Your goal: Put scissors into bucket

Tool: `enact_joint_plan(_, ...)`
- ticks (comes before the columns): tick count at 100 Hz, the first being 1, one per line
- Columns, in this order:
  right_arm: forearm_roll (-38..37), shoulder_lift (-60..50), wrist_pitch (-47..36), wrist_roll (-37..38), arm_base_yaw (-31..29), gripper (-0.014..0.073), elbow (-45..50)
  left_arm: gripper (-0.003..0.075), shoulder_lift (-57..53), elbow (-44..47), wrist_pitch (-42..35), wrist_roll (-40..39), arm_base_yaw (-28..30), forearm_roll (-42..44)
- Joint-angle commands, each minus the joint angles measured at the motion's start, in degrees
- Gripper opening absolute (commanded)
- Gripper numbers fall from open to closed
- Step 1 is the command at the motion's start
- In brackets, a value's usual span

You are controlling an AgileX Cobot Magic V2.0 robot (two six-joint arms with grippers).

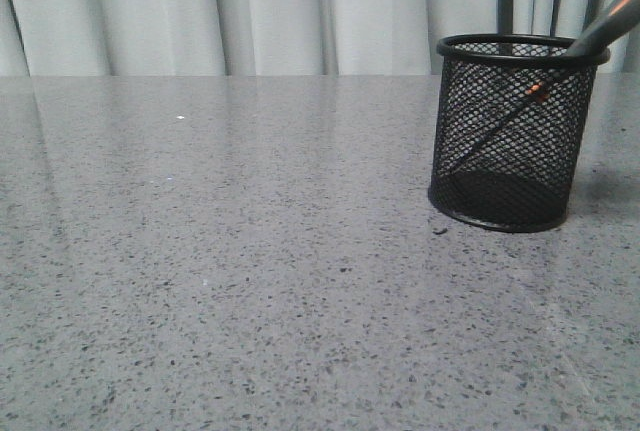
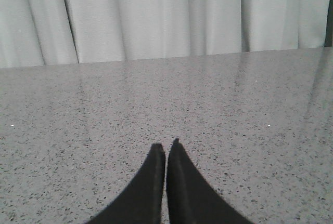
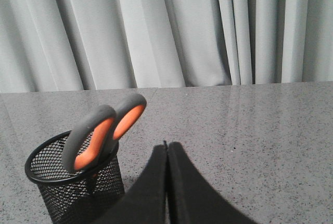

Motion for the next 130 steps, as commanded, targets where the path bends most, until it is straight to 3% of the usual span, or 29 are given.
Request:
enact_joint_plan(1, 0.3, 0.6, -4.6, -0.5, 0.0, -0.0069, -1.5, -0.002, -1.5, 1.0, -5.0, -0.6, 0.1, -0.6)
enact_joint_plan(73, 0.3, 0.6, -4.7, -0.5, 0.0, -0.0069, -1.5, -0.002, -1.5, 1.0, -5.0, -0.6, 0.1, -0.6)
enact_joint_plan(83, -7.2, 0.6, -4.8, 0.3, -0.1, -0.0069, -0.3, -0.002, -1.5, 1.0, -5.0, -0.6, 0.1, -0.6)
enact_joint_plan(99, -18.7, 0.3, -8.2, 10.4, -2.5, -0.0069, 5.7, -0.002, -1.5, 1.0, -5.0, -0.6, 0.1, -0.6)
enact_joint_plan(130, -21.6, -11.7, -8.6, 12.7, -4.9, -0.0069, 16.5, -0.002, -1.5, 1.0, -5.0, -0.6, 0.1, -0.7)
